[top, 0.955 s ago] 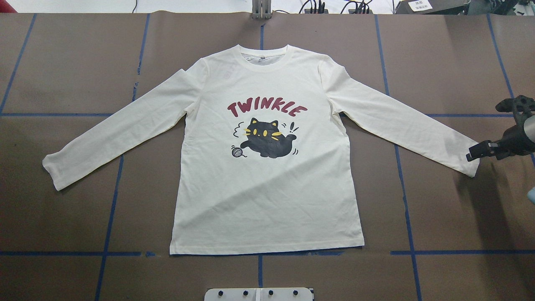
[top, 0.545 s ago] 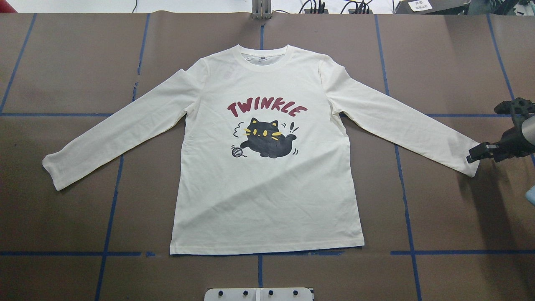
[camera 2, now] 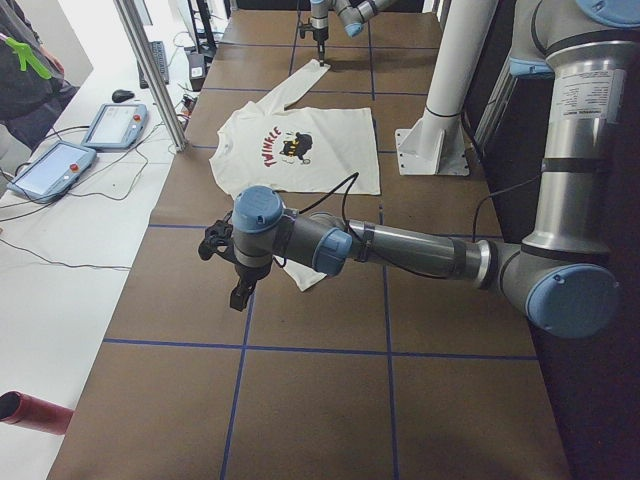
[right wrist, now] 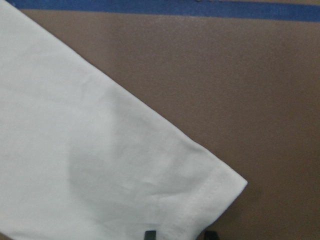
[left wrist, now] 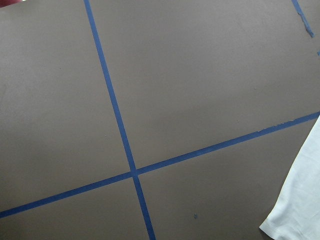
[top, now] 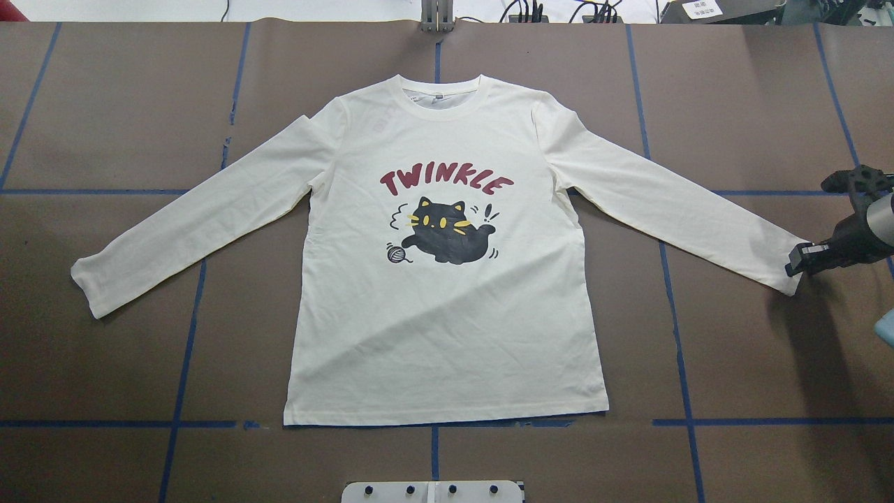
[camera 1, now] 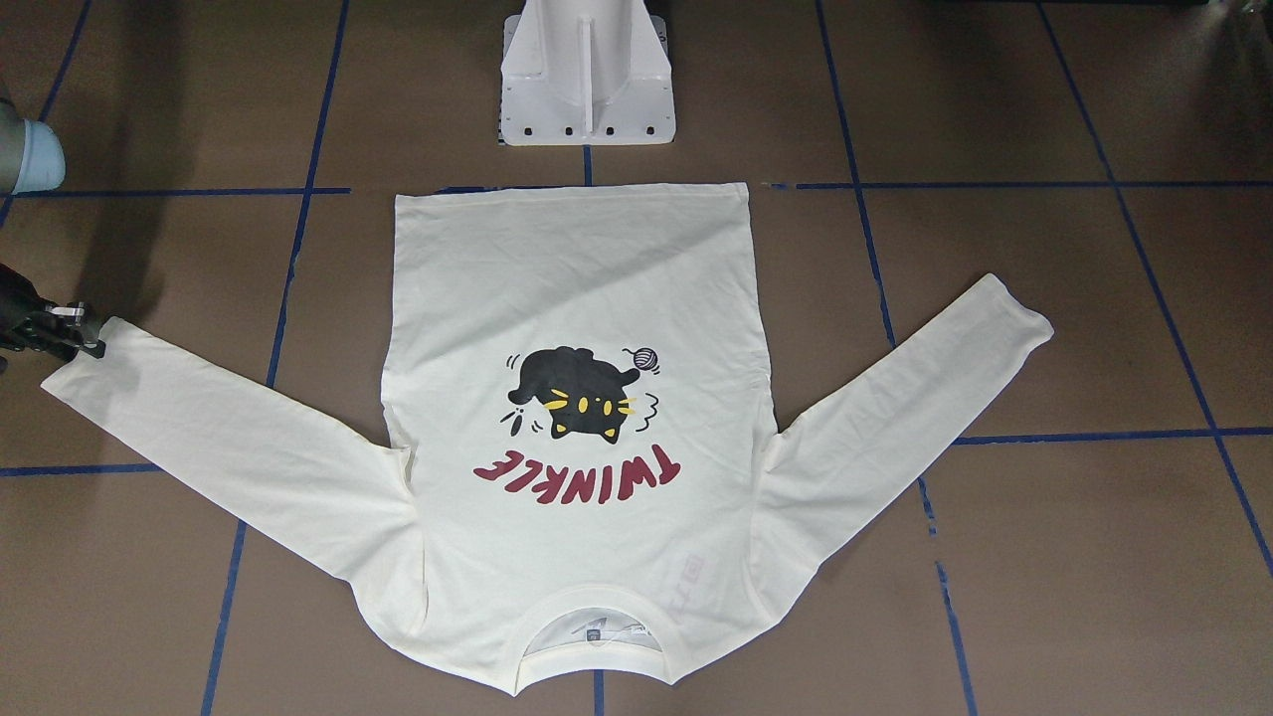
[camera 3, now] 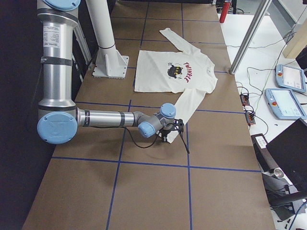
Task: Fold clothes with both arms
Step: 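Lower the right gripper and grasp the sleeve cuff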
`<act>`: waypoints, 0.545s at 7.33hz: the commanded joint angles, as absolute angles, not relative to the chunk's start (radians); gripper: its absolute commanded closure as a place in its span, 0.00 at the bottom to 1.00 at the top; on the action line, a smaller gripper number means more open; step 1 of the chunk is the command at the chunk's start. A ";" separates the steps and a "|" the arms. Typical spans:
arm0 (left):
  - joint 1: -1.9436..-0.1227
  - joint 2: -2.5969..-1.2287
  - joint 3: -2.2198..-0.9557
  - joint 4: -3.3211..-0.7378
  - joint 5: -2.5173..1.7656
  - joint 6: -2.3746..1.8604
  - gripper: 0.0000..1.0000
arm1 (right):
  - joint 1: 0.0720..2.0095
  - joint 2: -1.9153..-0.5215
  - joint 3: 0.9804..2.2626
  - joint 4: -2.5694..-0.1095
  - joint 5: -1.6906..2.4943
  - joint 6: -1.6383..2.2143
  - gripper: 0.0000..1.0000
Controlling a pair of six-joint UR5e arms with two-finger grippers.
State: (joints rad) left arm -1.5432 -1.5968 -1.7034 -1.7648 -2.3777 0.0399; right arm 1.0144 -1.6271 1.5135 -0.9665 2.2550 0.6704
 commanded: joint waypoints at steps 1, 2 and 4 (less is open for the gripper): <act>-1.543 -1.597 -1.703 -1.767 -2.378 0.040 0.00 | 1.006 -1.617 1.516 -0.966 2.256 0.670 1.00; -1.542 -1.597 -1.703 -1.767 -2.378 0.040 0.00 | 1.005 -1.605 1.516 -0.968 2.256 0.670 1.00; -1.543 -1.597 -1.701 -1.769 -2.378 0.040 0.00 | 1.003 -1.585 1.526 -0.968 2.264 0.670 1.00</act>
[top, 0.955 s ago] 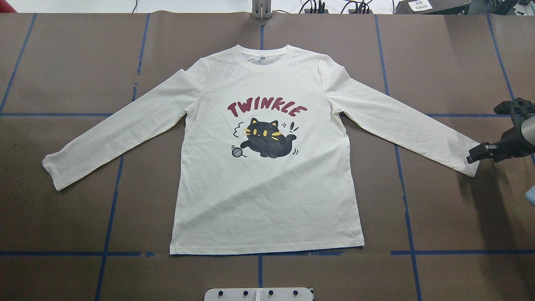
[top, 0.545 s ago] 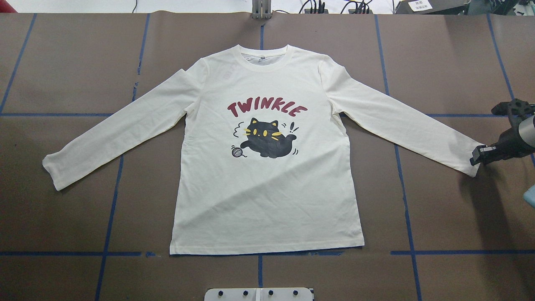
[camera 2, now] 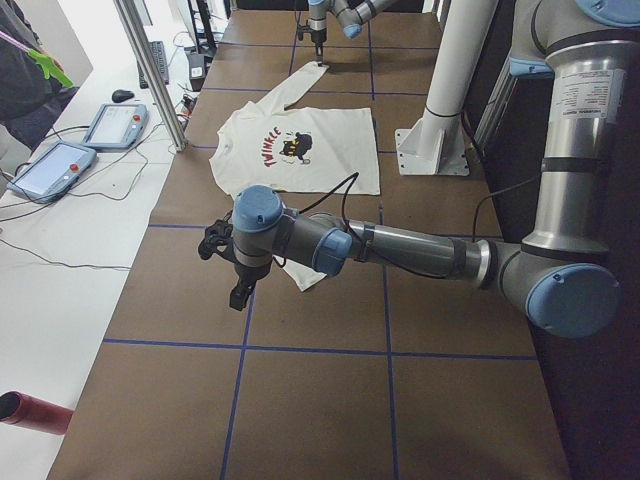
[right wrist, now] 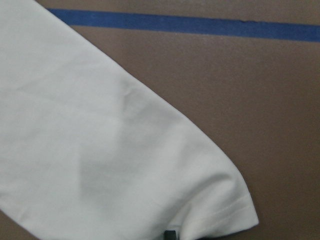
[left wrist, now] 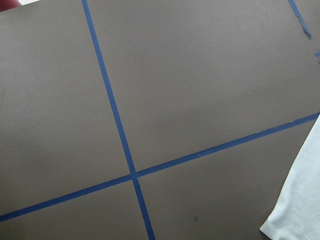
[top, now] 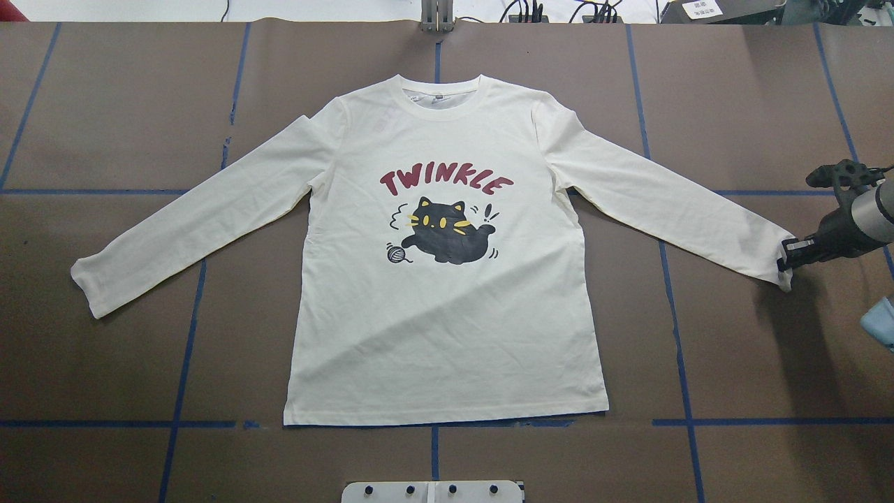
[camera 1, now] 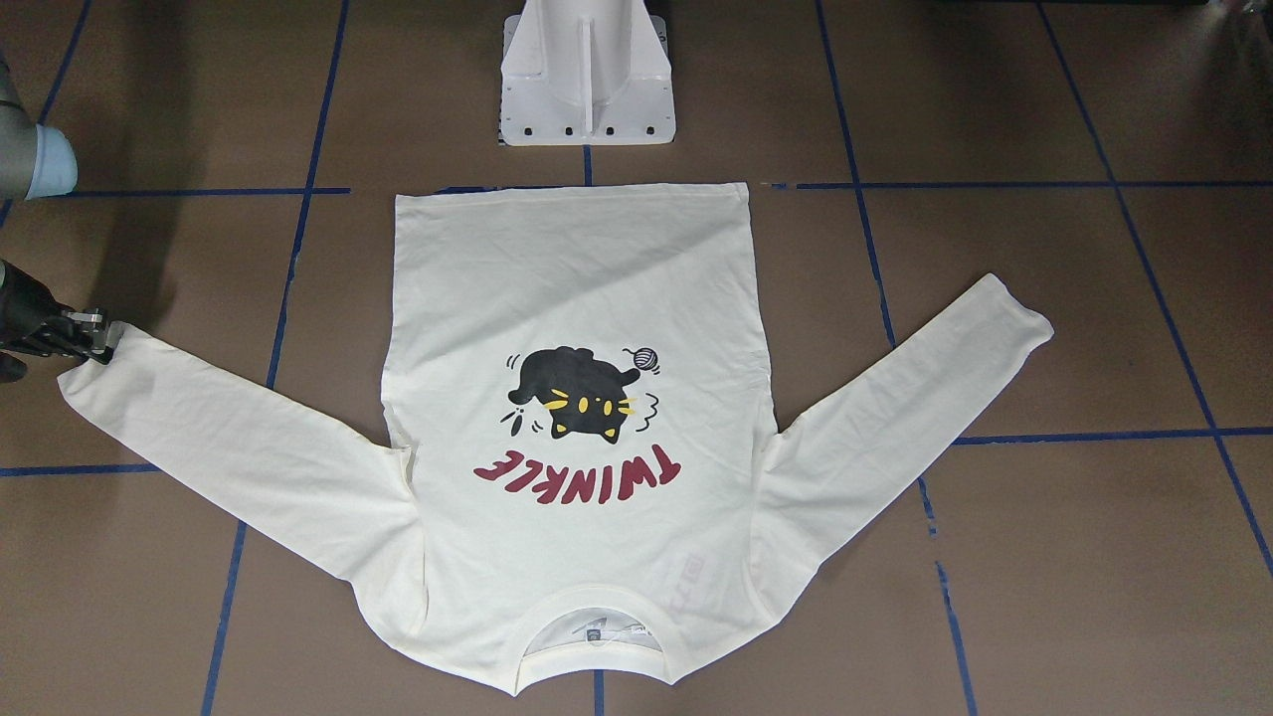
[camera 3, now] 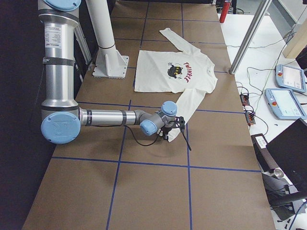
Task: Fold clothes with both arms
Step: 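Lower the right gripper and grasp the sleeve cuff, then carry the sleeve across the shirt toward the collar and release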
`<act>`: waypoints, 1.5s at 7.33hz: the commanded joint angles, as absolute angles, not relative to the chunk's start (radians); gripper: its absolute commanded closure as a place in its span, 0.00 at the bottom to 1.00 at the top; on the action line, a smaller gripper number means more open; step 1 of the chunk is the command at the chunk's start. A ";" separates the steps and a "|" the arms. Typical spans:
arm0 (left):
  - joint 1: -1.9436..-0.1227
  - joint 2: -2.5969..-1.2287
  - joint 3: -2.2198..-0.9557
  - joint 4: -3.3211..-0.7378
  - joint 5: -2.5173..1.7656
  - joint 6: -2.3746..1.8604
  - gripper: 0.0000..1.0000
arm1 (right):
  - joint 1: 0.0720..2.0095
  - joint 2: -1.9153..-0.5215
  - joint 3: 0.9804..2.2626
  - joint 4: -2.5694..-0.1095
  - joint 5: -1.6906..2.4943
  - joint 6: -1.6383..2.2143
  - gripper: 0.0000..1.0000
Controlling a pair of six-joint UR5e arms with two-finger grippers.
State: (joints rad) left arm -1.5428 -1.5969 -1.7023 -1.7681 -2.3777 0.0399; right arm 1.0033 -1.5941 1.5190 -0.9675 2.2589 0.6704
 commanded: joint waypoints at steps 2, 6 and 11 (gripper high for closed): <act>-1.542 -1.597 -1.701 -1.769 -2.378 0.040 0.00 | 1.012 -1.524 1.599 -0.971 2.267 0.696 1.00; -1.543 -1.597 -1.703 -1.767 -2.379 0.038 0.00 | 1.048 -1.067 1.576 -1.131 2.355 0.907 1.00; -1.542 -1.597 -1.687 -1.767 -2.379 0.040 0.00 | 0.760 -0.474 1.163 -1.065 2.122 1.008 1.00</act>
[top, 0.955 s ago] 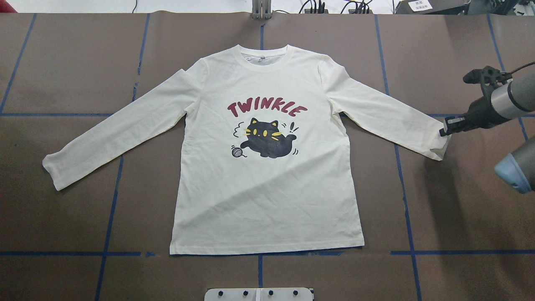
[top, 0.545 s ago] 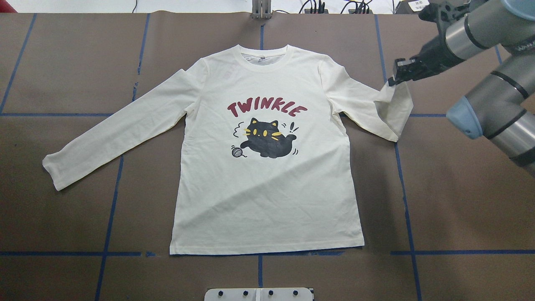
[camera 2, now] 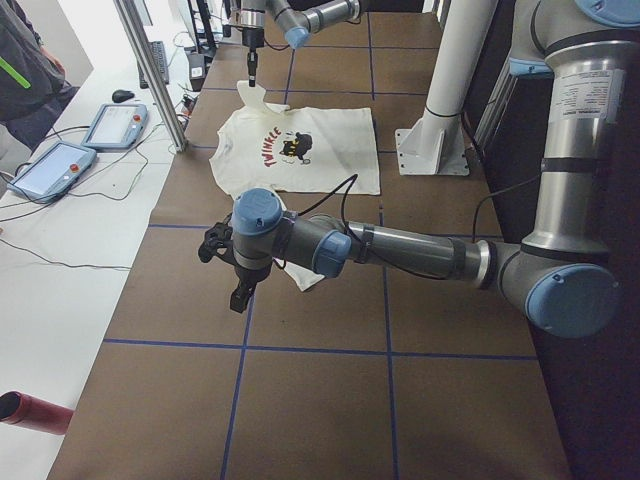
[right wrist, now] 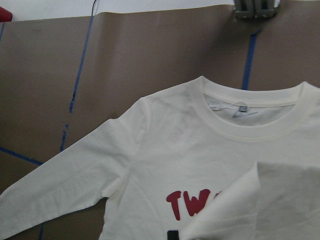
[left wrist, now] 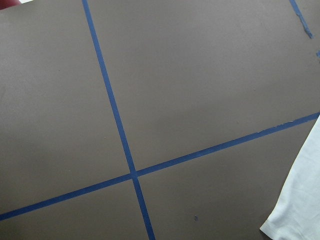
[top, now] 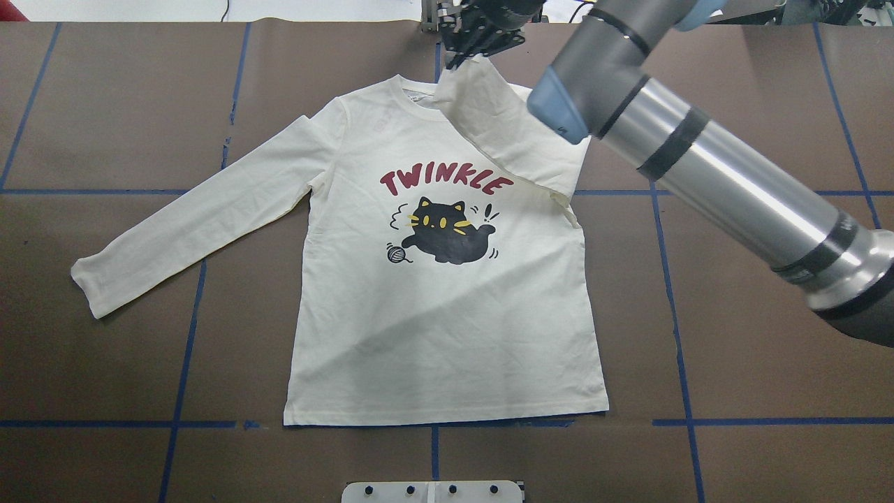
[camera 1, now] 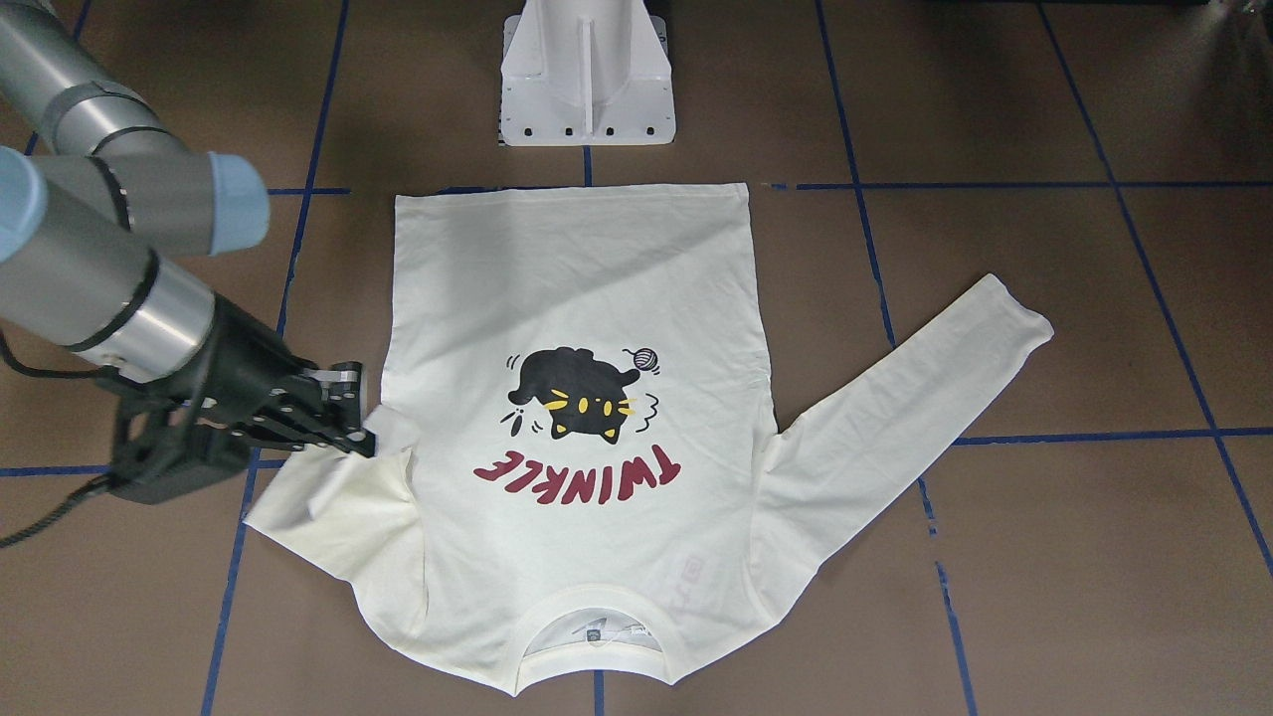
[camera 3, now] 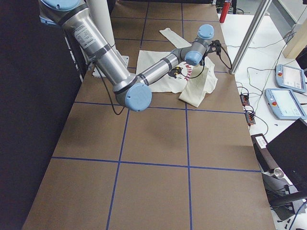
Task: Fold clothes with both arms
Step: 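Carry the sleeve across the shirt toward the collar and release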
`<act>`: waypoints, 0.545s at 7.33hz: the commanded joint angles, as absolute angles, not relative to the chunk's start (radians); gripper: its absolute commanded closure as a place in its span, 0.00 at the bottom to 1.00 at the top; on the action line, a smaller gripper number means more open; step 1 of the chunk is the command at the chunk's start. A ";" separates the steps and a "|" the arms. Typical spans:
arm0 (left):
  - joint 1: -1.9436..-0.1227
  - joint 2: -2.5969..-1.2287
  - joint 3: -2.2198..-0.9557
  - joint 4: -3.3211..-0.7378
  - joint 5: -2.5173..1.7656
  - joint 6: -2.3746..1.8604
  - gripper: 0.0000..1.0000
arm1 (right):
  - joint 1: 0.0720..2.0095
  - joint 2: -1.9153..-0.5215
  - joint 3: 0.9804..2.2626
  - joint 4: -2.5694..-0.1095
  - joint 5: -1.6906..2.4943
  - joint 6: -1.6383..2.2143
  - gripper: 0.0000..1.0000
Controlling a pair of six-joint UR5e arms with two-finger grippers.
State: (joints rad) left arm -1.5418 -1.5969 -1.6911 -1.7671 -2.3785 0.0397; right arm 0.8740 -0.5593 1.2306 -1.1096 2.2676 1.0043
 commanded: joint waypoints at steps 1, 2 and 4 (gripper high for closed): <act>-1.542 -1.597 -1.684 -1.766 -2.379 0.040 0.00 | 0.688 -0.469 1.134 -0.975 2.035 1.008 1.00; -1.542 -1.597 -1.675 -1.767 -2.378 0.040 0.00 | 0.645 -0.468 1.123 -0.919 1.993 1.008 1.00; -1.542 -1.597 -1.669 -1.767 -2.379 0.038 0.00 | 0.551 -0.480 1.121 -0.896 1.858 1.008 0.01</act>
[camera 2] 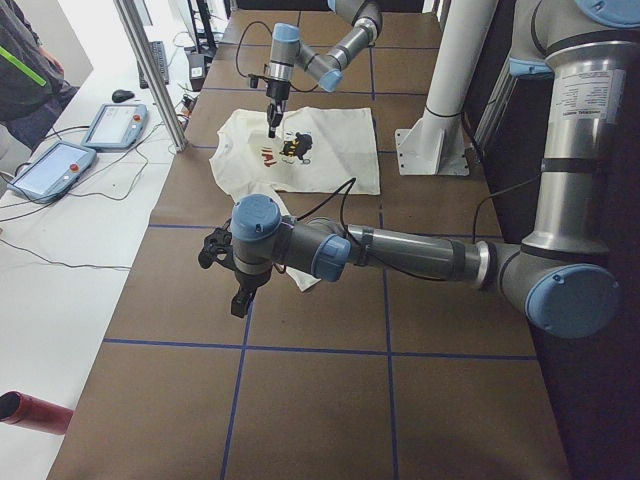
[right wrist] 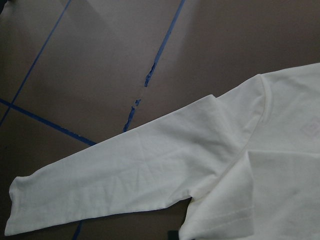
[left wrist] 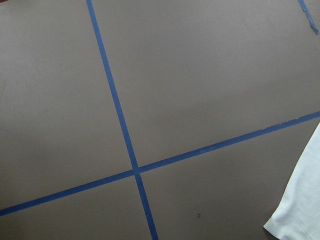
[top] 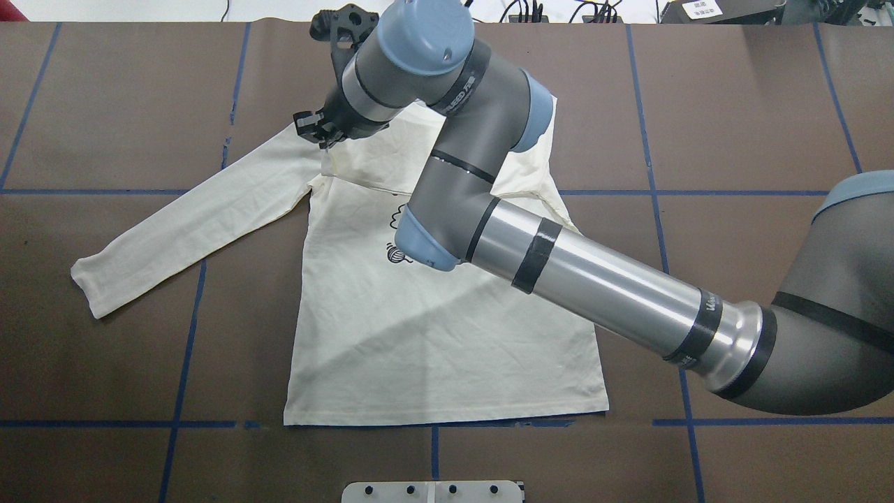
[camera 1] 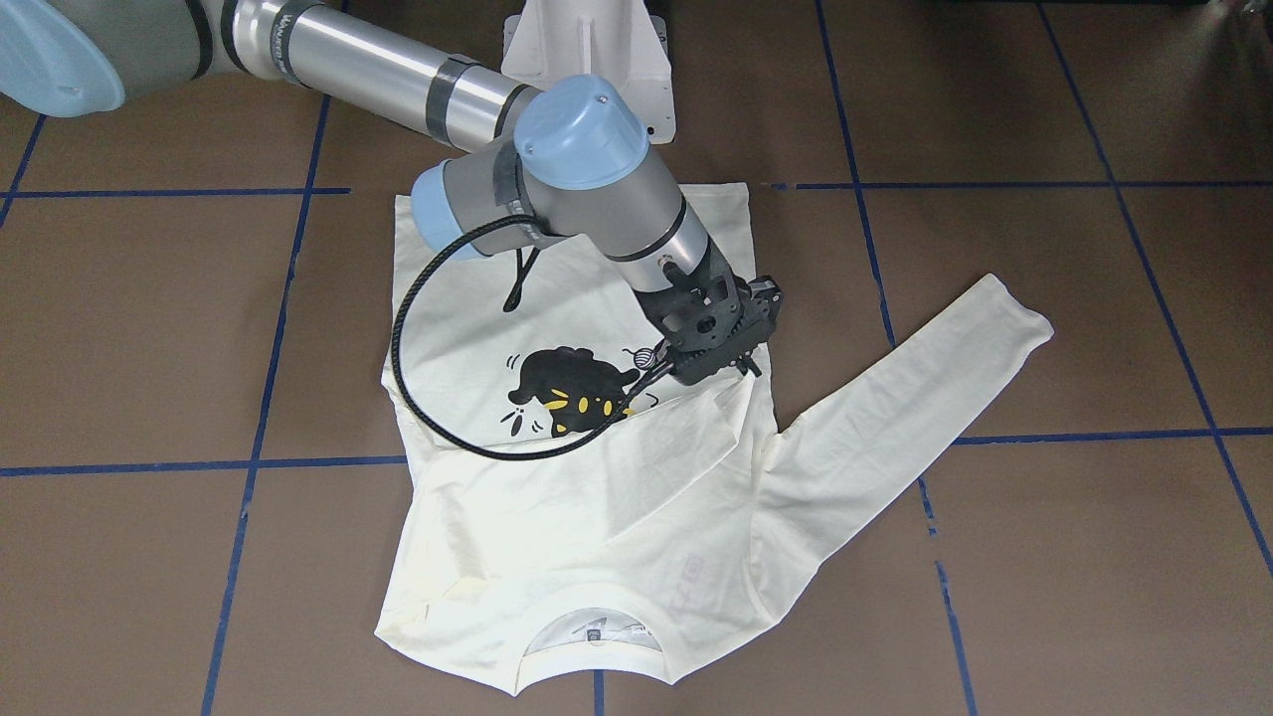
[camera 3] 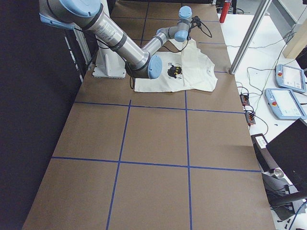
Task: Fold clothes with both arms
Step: 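Carry the sleeve across the shirt toward the collar and release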
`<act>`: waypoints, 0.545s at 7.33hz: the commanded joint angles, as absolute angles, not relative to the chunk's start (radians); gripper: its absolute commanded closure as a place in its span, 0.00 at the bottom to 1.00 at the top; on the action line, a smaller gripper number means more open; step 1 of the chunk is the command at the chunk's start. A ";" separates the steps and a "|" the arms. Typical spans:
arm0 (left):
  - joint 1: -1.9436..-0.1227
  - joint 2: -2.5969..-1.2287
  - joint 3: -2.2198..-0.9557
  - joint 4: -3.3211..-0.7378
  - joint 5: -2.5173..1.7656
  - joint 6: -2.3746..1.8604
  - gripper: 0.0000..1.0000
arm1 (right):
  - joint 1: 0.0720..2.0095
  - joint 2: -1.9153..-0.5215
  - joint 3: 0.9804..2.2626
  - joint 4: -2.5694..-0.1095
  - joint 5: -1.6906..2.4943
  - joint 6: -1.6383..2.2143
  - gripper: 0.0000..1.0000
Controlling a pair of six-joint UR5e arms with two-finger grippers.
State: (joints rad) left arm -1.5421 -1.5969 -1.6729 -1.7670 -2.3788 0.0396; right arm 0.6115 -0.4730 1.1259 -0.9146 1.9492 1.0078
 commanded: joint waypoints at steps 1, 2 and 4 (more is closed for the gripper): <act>-1.542 -1.597 -1.661 -1.767 -2.379 0.040 0.00 | 0.549 -0.486 1.106 -0.899 1.844 1.009 0.00; -1.542 -1.597 -1.642 -1.793 -2.379 0.035 0.00 | 0.549 -0.486 1.103 -0.920 1.844 1.043 0.00; -1.533 -1.603 -1.586 -1.822 -2.376 0.023 0.00 | 0.554 -0.473 1.132 -1.047 1.851 1.090 0.00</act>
State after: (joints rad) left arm -1.5394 -1.5990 -1.6174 -1.8072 -2.3786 0.0298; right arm 0.5521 -0.4795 1.1128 -0.9656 1.8475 1.0620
